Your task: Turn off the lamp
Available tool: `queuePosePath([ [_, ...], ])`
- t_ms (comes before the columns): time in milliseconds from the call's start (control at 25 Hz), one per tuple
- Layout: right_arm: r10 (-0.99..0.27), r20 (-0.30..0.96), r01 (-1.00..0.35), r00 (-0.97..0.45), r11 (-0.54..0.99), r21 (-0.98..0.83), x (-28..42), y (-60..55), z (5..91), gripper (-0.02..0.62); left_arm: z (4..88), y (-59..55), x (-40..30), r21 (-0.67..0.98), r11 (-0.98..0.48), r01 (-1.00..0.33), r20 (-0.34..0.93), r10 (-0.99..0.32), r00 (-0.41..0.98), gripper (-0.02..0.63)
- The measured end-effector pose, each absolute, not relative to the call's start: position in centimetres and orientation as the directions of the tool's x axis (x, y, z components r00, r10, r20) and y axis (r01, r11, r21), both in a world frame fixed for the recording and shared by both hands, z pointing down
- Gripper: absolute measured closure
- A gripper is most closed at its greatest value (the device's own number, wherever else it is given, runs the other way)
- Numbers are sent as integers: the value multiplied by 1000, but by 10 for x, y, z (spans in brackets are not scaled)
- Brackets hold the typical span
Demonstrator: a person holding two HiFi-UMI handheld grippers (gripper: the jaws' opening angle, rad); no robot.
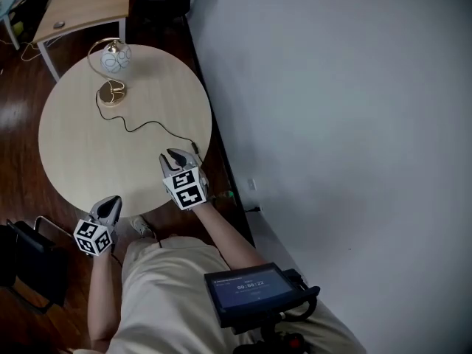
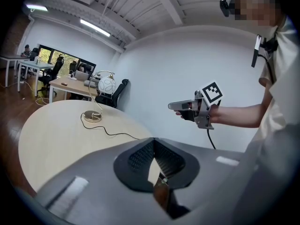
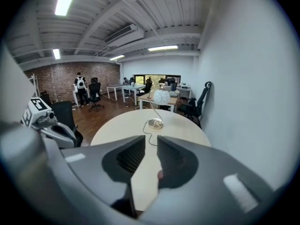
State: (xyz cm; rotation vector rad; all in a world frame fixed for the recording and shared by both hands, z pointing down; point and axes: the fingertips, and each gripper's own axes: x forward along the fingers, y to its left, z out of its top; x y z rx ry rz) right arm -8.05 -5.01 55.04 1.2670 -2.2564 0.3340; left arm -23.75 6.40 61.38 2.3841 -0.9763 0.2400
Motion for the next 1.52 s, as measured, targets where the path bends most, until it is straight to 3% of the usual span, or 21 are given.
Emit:
queuePosePath([
  [320, -690, 505, -818, -518, 572, -59, -38, 41, 541, 520, 607, 162, -187, 399, -527, -750, 412, -628, 660, 601],
  [640, -654, 548, -822, -521, 557, -117, 13, 120, 604, 520, 621, 238, -186, 399, -448, -800, 457, -660, 597, 601],
  [1040, -697, 582, -887, -420, 452, -98, 74, 160, 620, 520, 635, 239, -196, 404, -443, -800, 492, -632, 599, 601],
  [1240, -690, 589, -894, -421, 424, -141, 71, 170, 627, 523, 620, 222, -213, 389, -436, -812, 473, -662, 582, 601],
  [1520, -721, 574, -913, -387, 387, -130, 76, 176, 625, 522, 634, 238, -195, 417, -455, -787, 500, -608, 617, 601],
])
